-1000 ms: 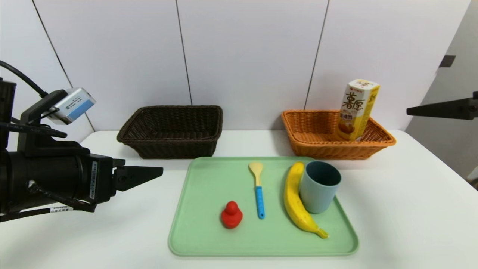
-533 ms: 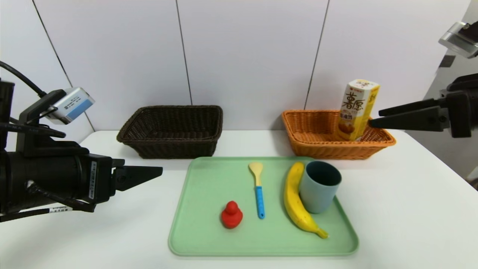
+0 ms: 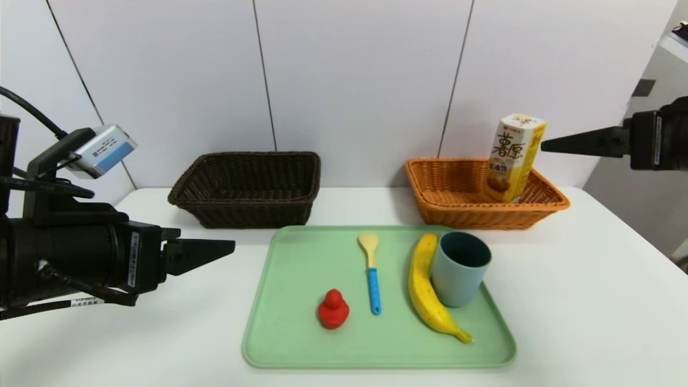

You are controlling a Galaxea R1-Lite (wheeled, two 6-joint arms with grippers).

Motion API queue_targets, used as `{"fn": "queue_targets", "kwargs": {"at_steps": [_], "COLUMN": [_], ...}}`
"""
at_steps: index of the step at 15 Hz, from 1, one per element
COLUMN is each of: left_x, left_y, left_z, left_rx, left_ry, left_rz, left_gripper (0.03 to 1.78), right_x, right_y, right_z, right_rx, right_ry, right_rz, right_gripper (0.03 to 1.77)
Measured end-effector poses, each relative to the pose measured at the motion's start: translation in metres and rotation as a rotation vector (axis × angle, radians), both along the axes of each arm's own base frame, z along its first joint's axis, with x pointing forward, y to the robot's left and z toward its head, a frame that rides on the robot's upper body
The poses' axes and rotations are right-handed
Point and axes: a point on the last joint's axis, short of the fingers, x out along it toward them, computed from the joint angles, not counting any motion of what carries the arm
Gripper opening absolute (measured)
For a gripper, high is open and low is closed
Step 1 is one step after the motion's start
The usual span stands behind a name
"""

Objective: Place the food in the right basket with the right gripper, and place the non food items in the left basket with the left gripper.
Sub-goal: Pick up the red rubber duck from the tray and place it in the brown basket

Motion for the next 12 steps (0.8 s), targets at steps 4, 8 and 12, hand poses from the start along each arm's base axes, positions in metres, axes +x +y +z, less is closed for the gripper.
{"fn": "queue_targets", "kwargs": {"at_steps": [4,8,12], "left_x": [-0.002,-0.001,0.004], "left_y": [0.001,0.000,-0.006], "left_z": [0.000,0.000,-0.004], "left_rx": [-0.001,-0.015,-0.017], "left_ry": [0.000,0.009,0.038], "left_rz": [0.000,0.005,-0.007], "left_gripper": [1.69,1.69,1.69], "right_x": [0.002,-0.014,-0.045], "right_y": [-0.007,-0.008,-0.007], "right_z": [-0.008,-0.017,-0.023], "right_rx": [-0.009,-0.022,0.002], "right_ry": [-0.032,-0.005,0.082], "right_rz": [-0.282,-0.294,-0.189], "right_gripper": [1.70,1.70,1.70]}}
